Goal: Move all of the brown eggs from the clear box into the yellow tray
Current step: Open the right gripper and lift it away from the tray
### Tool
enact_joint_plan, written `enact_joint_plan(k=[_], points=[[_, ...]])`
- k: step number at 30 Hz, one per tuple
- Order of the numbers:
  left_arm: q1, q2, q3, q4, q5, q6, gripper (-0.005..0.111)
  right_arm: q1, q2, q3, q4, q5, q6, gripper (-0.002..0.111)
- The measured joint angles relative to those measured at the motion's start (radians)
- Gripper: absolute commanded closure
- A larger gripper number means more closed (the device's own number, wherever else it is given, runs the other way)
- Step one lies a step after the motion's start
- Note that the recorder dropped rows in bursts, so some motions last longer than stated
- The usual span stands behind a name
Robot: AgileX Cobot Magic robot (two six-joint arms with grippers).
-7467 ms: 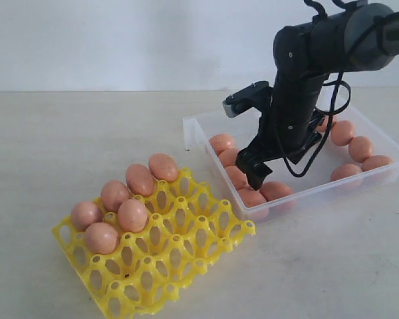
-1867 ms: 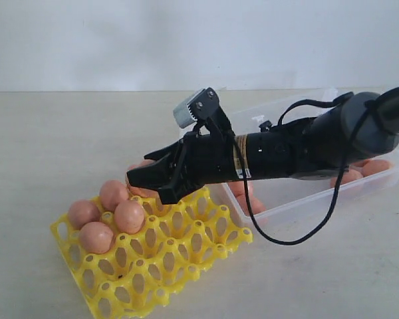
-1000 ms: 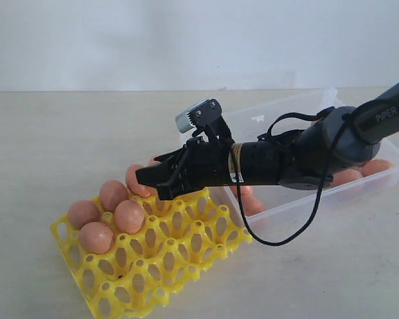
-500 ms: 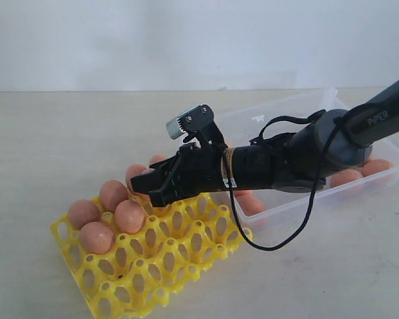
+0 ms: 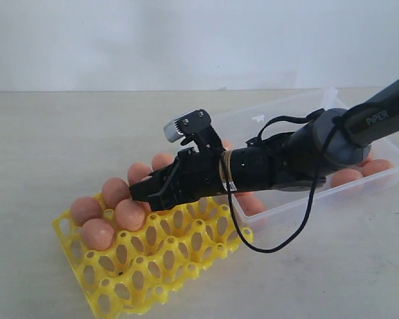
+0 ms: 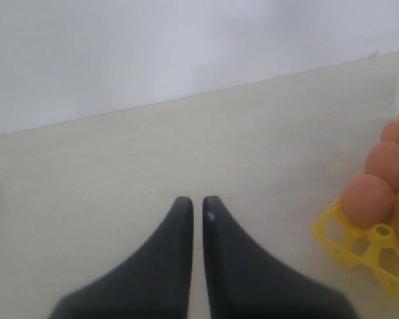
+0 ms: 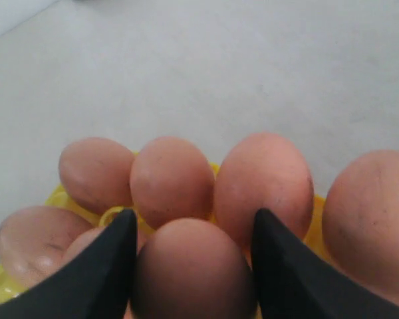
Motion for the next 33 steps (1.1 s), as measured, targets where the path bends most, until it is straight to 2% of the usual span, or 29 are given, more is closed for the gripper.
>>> enact_joint_plan(k=[4,6,9,10,23,25,26,28,30,33], points=[[0.000,0.000,0.000,0.000,0.000,0.000,0.103,0.000,0.000,-0.004,-0.035,0.016,0.031,0.104],[0.000,0.000,0.000,0.000,0.000,0.000,0.103,0.000,0.000,-0.004,-0.037,0.025,0.056,0.093],[0.000,0.000,0.000,0.000,0.000,0.000,0.103,0.000,0.000,-0.004,-0.037,0.028,0.065,0.070],[0.000,0.000,0.000,0.000,0.000,0.000,0.103,0.000,0.000,-0.004,-0.037,0.028,0.065,0.066],[0.000,0.000,0.000,0.000,0.000,0.000,0.103,0.000,0.000,-0.004,-0.033,0.024,0.072,0.063],[0.000,0.000,0.000,0.000,0.000,0.000,0.103,0.000,0.000,-0.004,-0.033,0.024,0.072,0.054],[0.000,0.000,0.000,0.000,0.000,0.000,0.103,0.000,0.000,-0.004,-0.033,0.024,0.072,0.036],[0.000,0.000,0.000,0.000,0.000,0.000,0.103,0.000,0.000,-0.004,-0.031,-0.001,0.077,0.024],[0.000,0.000,0.000,0.000,0.000,0.000,0.103,0.000,0.000,-0.004,-0.031,-0.020,0.073,0.019],[0.000,0.000,0.000,0.000,0.000,0.000,0.103,0.000,0.000,-0.004,-0.031,-0.026,0.069,0.019]])
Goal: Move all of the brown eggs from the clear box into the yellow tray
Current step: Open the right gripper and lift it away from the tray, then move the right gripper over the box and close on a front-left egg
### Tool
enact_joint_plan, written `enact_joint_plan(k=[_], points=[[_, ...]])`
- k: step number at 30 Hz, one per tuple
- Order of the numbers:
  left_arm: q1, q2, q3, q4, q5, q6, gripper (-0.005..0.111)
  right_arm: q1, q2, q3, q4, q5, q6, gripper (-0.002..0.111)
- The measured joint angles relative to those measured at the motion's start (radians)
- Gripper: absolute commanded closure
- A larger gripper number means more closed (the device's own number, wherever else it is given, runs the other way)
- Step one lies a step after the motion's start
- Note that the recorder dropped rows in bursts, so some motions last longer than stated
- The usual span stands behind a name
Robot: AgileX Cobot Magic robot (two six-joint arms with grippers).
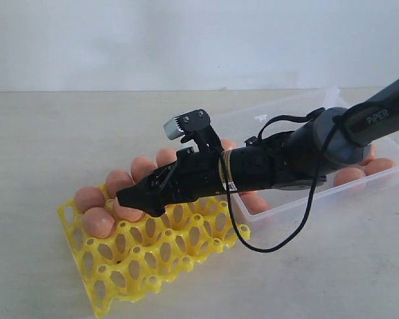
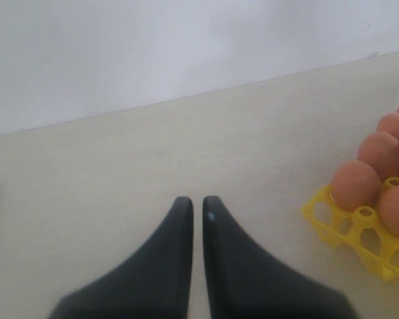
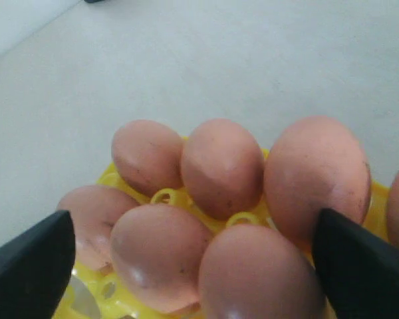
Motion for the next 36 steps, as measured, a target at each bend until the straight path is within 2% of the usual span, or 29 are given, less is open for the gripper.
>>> enact_joint_plan(k=[11,19,21,23,26,31,36], points=[[0.000,0.000,0.000,0.000,0.000,0.000,0.103,0.000,-0.028,0.000,0.021,0.000,-0.017,0.019],[0.000,0.000,0.000,0.000,0.000,0.000,0.103,0.000,-0.191,0.000,0.218,0.005,-0.166,0.022],[0.000,0.000,0.000,0.000,0.000,0.000,0.103,0.000,-0.248,0.000,0.271,0.005,-0.185,0.036],[0.000,0.000,0.000,0.000,0.000,0.000,0.103,0.000,-0.308,0.000,0.298,0.016,-0.197,0.058],[0.000,0.000,0.000,0.000,0.000,0.000,0.103,0.000,-0.388,0.000,0.304,0.106,-0.201,0.108],[0.000,0.000,0.000,0.000,0.000,0.000,0.103,0.000,-0.456,0.000,0.300,0.438,-0.219,0.107],[0.000,0.000,0.000,0.000,0.000,0.000,0.103,0.000,-0.457,0.000,0.296,0.829,-0.375,0.107]])
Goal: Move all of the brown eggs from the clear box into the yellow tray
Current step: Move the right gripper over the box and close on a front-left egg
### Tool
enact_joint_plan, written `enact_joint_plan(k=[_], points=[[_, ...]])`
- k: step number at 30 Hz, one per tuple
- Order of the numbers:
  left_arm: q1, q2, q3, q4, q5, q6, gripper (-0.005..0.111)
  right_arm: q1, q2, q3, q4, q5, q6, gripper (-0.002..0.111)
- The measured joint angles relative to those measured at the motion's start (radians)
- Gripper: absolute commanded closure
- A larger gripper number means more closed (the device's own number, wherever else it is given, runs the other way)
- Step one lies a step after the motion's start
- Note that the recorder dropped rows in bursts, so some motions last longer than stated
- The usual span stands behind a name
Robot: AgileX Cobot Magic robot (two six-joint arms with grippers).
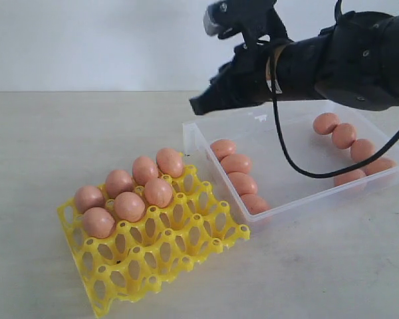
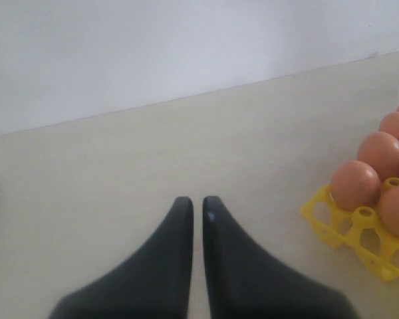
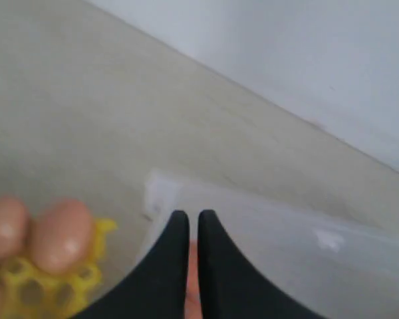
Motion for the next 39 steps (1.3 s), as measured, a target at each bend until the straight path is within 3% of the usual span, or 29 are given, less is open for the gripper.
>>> enact_joint_plan(k=[7,14,35,37,39], points=[[0.000,0.000,0.000,0.000,0.000,0.000,0.103,-0.038,0.061,-0.149,0.083,0.682,-0.292,0.107],[0.000,0.000,0.000,0.000,0.000,0.000,0.103,-0.220,0.185,-0.372,0.759,1.053,-0.832,0.107],[0.000,0.000,0.000,0.000,0.000,0.000,0.103,-0.254,0.275,-0.402,1.179,1.140,-1.363,0.106],[0.000,0.000,0.000,0.000,0.000,0.000,0.103,-0.254,0.291,-0.402,1.193,1.135,-1.426,0.099],[0.000,0.000,0.000,0.000,0.000,0.000,0.103,-0.254,0.307,-0.402,1.208,1.116,-1.486,0.084]])
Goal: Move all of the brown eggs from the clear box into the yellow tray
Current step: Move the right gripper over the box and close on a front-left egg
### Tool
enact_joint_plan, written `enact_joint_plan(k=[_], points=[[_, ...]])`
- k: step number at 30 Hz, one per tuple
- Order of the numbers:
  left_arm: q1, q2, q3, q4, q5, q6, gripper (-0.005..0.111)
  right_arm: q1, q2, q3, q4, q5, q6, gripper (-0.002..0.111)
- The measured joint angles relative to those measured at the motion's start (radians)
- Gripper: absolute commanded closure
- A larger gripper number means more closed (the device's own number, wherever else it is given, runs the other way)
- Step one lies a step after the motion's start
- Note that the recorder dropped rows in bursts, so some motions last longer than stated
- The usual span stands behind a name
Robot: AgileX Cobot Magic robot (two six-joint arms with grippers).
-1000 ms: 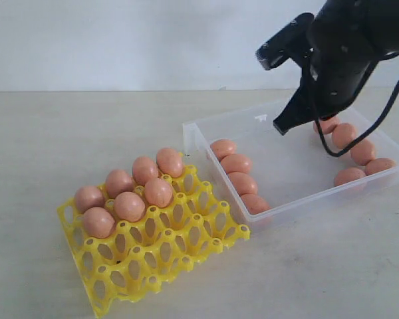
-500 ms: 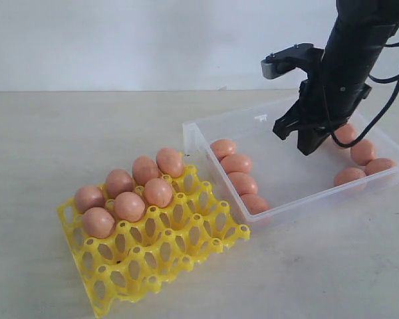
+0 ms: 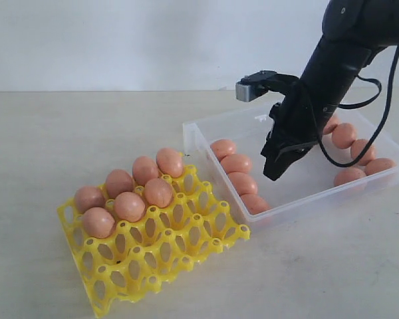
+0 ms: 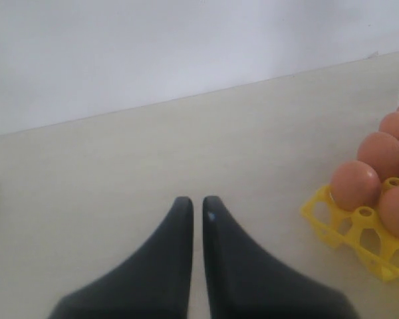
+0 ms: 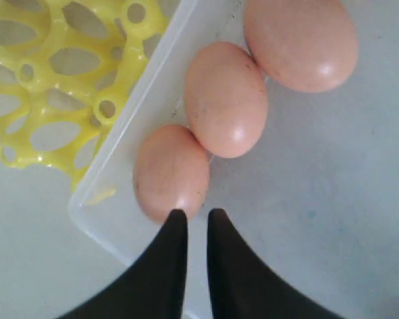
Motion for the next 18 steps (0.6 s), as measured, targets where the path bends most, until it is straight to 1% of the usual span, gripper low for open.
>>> enact_joint_plan(k=[1,2,3,5,10,14,18], points=[[0.000,0.000,0.000,0.000,0.000,0.000,0.103,0.000,0.005,0.000,0.007,-0.012,-0.021,0.076],[0.000,0.000,0.000,0.000,0.000,0.000,0.103,0.000,0.009,0.000,0.014,-0.023,-0.044,0.065],[0.000,0.000,0.000,0.000,0.000,0.000,0.103,0.000,0.013,0.000,0.018,-0.043,-0.066,0.059],[0.000,0.000,0.000,0.000,0.000,0.000,0.103,0.000,0.018,0.000,0.022,-0.073,-0.096,0.050],[0.000,0.000,0.000,0.000,0.000,0.000,0.103,0.000,0.025,0.000,0.055,-0.133,-0.125,0.052],[0.000,0.000,0.000,0.000,0.000,0.000,0.103,0.000,0.056,0.000,0.144,-0.145,-0.145,0.052],[0.000,0.000,0.000,0.000,0.000,0.000,0.103,0.000,0.089,0.000,0.171,-0.150,-0.173,0.052]])
